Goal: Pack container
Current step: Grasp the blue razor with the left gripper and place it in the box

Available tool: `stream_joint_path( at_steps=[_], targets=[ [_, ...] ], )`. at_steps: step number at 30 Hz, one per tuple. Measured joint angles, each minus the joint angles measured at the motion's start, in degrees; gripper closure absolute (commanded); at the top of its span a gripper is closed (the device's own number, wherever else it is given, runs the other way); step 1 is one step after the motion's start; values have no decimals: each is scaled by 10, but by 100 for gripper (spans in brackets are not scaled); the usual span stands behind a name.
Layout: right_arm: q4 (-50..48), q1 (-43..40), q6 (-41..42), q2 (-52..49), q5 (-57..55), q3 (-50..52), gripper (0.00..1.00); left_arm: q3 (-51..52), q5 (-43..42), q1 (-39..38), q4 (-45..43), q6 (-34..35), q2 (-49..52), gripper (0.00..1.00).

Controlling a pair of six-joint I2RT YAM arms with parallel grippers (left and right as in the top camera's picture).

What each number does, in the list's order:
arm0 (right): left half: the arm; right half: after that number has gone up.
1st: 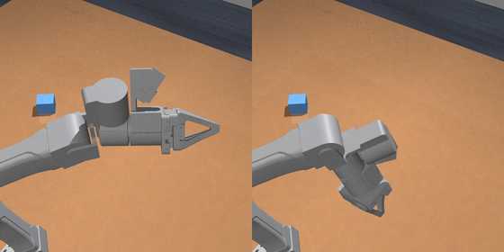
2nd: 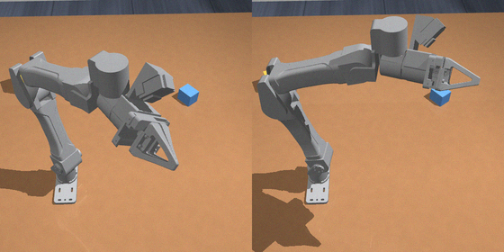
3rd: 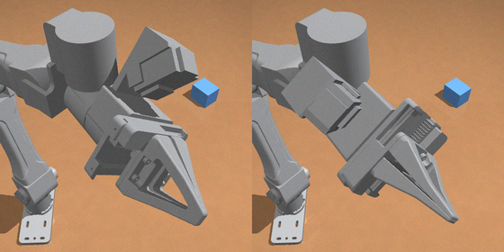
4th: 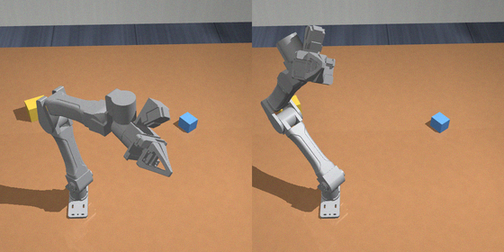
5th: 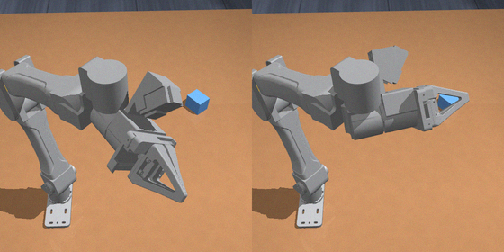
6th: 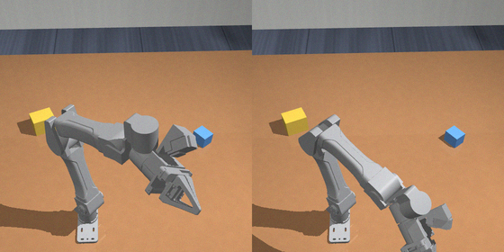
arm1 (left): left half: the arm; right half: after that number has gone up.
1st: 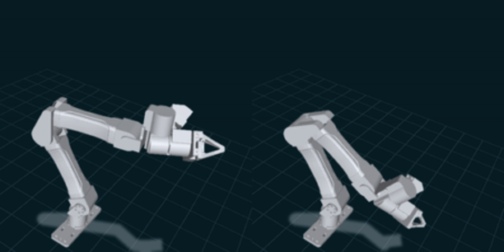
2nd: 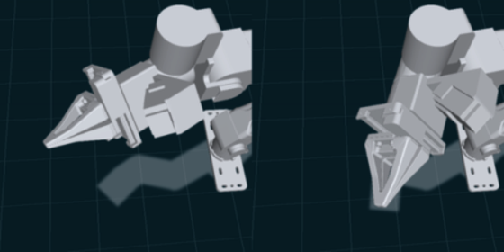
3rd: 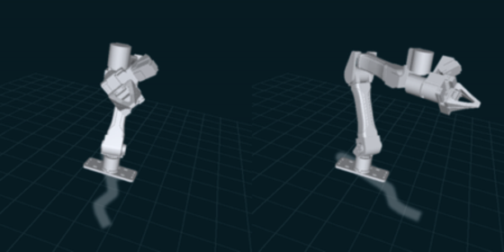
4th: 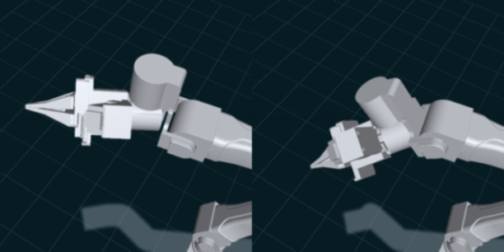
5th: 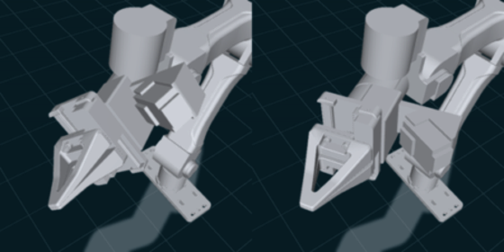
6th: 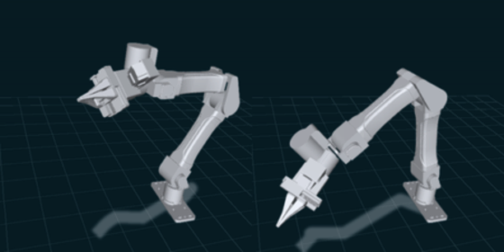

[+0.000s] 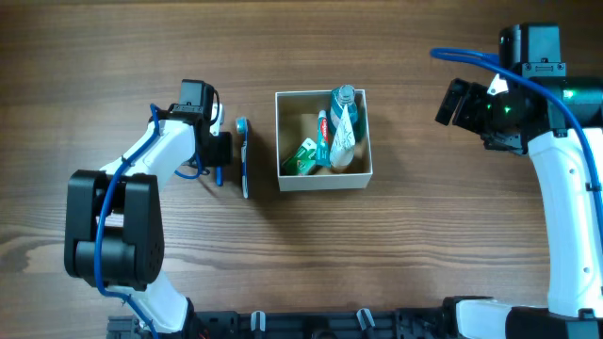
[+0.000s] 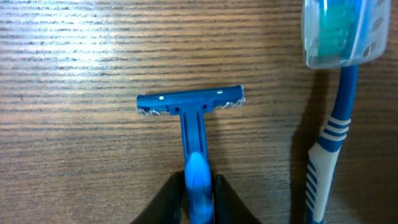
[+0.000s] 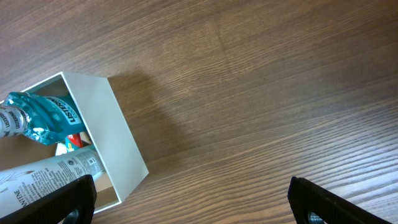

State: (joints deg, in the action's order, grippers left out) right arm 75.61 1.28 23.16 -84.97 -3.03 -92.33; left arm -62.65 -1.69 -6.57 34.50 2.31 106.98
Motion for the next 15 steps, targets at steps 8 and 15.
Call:
stream_joint_path(
  at_steps=[8,15],
  targets=[
    [0,0,0,0,0,0,0,-33,-19,-2,114,18,-2,96],
    [0,0,0,0,0,0,0,-165,-45,-105,168,58,-102,89]
  ],
)
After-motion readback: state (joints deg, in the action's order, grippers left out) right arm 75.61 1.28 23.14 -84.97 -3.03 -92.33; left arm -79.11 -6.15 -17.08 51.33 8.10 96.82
